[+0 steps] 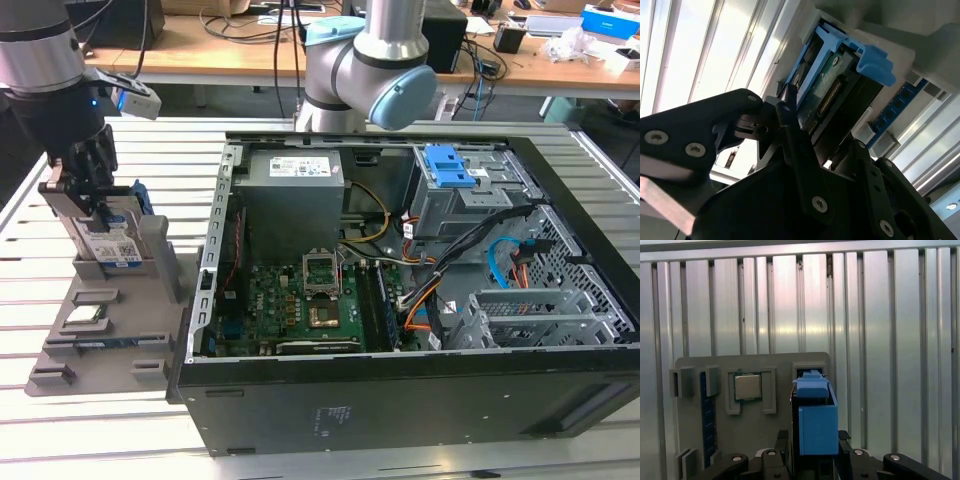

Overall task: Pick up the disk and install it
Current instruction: 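Pick up the disk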

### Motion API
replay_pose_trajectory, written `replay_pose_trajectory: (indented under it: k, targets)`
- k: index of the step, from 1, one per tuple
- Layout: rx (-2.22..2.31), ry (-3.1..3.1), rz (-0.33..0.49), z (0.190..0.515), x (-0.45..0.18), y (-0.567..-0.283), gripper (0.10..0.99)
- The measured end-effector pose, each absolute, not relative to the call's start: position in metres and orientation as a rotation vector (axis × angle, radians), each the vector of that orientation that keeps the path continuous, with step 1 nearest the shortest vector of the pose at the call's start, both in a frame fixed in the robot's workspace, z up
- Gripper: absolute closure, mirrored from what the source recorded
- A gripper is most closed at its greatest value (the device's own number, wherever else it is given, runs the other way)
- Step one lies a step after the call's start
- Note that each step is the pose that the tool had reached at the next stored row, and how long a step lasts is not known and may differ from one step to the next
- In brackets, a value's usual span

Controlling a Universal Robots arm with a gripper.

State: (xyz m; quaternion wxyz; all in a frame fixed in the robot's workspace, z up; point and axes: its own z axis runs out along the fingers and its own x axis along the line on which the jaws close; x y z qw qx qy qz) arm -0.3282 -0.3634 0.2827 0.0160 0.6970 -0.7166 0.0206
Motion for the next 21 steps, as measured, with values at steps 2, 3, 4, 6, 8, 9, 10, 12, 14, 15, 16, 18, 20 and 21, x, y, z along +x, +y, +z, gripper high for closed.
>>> replay_pose_trajectory:
  k: [2,3,4,6,8,9,10,12,14,15,16,18,20,21]
  targets:
    - [2.173,-2.234,0.053,0.2827,-0.3282,-0.3640,0.604]
    - [2.174,-2.235,0.050,0.2826,-0.3282,-0.3645,0.604]
    - [2.176,-2.237,0.046,0.2826,-0.3284,-0.3656,0.604]
    - [2.177,-2.238,0.044,0.2826,-0.3287,-0.3679,0.604]
    - [2.181,-2.242,0.036,0.2826,-0.3288,-0.3696,0.604]
    - [2.182,-2.243,0.033,0.2826,-0.3287,-0.3696,0.604]
    - [2.181,-2.243,0.033,0.2826,-0.3288,-0.3695,0.604]
    - [2.182,-2.243,0.033,0.2826,-0.3288,-0.3696,0.604]
    - [2.182,-2.243,0.033,0.2827,-0.3288,-0.3692,0.604]
    - [2.182,-2.243,0.033,0.2826,-0.3288,-0.3689,0.604]
    - [2.182,-2.243,0.033,0.2826,-0.3288,-0.3689,0.604]
    - [2.182,-2.243,0.033,0.2827,-0.3288,-0.3688,0.604]
    - [2.182,-2.243,0.033,0.2826,-0.3288,-0.3687,0.604]
    - [2.182,-2.243,0.033,0.2826,-0.3288,-0.3686,0.620]
